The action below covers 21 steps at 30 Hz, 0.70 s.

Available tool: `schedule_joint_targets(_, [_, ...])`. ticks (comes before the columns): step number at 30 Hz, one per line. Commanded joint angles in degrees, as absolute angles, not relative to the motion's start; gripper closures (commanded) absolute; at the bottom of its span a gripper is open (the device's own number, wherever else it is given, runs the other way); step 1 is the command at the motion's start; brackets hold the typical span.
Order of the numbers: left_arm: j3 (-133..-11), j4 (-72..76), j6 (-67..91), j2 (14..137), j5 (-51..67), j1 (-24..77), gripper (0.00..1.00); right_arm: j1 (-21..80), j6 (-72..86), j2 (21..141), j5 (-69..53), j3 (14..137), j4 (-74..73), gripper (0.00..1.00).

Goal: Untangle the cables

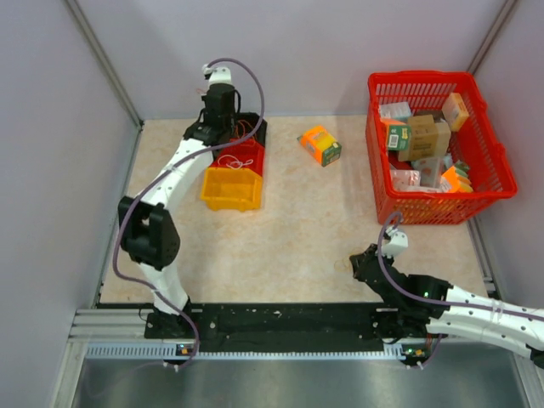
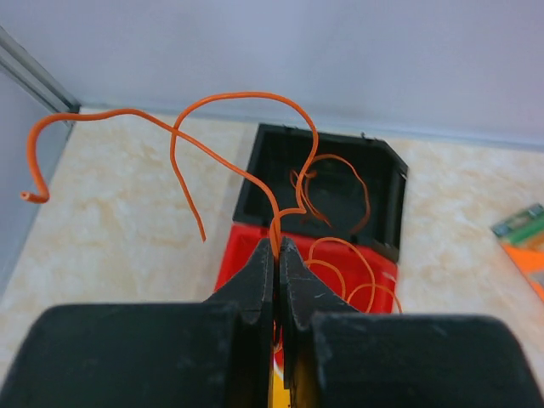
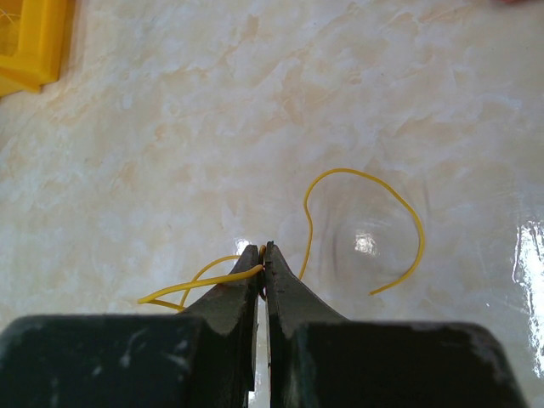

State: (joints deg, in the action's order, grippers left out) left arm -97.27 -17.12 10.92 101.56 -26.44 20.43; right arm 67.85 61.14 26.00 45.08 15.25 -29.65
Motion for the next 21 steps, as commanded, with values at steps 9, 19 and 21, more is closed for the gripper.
schedule_joint_targets(9, [-113.64, 4.66, -3.61, 123.48, -44.84, 19.78, 1.00, 68.47, 61.00, 29.53, 44.82, 18.19, -28.83, 1.00])
schedule_joint_targets(19, [-127.62, -16.68, 6.14, 134.65, -37.37, 19.16, 1.00, 68.47, 60.47, 29.71, 44.47, 18.37, -28.83, 1.00])
schedule_joint_targets(21, [-125.87, -18.19, 8.69, 133.86, -33.86, 18.99, 1.00, 68.47, 61.26, 29.53, 44.38, 18.19, -28.83, 1.00])
